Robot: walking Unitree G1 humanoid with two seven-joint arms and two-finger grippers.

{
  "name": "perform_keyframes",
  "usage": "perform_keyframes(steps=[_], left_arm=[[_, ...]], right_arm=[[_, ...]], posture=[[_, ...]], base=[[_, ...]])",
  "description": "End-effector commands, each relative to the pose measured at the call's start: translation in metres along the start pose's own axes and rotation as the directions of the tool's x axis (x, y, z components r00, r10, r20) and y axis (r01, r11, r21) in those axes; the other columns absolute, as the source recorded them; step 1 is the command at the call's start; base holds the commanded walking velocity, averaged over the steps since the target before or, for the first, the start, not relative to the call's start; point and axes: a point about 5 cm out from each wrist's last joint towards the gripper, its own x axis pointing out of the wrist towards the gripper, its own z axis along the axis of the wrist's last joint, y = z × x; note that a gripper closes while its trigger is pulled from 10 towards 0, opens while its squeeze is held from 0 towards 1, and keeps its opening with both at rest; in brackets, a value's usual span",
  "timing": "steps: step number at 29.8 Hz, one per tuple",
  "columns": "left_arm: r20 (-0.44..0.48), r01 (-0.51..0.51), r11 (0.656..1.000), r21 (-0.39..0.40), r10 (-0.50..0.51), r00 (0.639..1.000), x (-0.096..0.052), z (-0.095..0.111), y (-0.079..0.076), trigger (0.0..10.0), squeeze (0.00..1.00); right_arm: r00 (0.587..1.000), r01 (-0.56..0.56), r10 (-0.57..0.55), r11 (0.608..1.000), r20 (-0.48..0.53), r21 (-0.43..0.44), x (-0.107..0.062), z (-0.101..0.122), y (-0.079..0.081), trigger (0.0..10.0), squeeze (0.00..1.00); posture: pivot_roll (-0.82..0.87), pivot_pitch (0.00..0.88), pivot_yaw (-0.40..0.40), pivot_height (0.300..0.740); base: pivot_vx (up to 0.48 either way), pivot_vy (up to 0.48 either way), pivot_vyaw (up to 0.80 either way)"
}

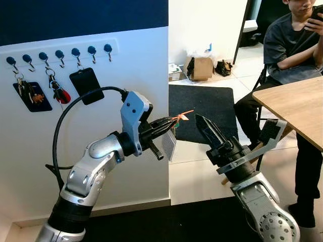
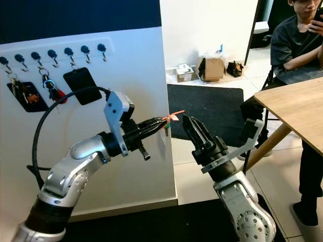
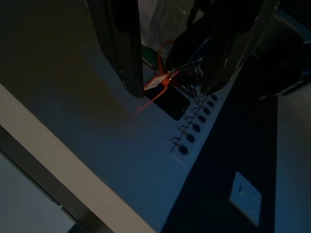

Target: Hang keys on a hook

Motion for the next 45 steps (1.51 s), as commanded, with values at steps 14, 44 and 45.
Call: perform_keyframes(steps=[14, 44, 45], left_arm=[[0.032, 0.040, 0.999, -0.005, -0.040, 0.999, 0.003, 0.006, -0.009, 10.0, 0.00], [0.043, 0.047, 0.999, -0.006, -0.047, 0.998, 0.005, 0.009, -0.011, 10.0, 0.00], [0.041, 0.047, 0.999, -0.006, -0.046, 0.998, 0.005, 0.009, -0.011, 10.0, 0.00]], right_arm=[[1.000, 0.000, 0.000, 0.997, -0.008, 0.080, 0.016, -0.016, -0.004, 10.0, 0.00], [0.996, -0.052, 0.061, 0.991, -0.069, 0.123, 0.029, -0.034, -0.001, 1.9, 0.00], [0.996, -0.050, 0.059, 0.991, -0.067, 0.122, 0.029, -0.034, -0.001, 0.0, 0.00]], posture=[[0.02, 0.173, 0.090, 0.740], [0.02, 0.175, 0.090, 0.740], [0.02, 0.175, 0.090, 0.740]], base=[[0.000, 0.000, 0.00], [0.000, 0.000, 0.00], [0.000, 0.000, 0.00]])
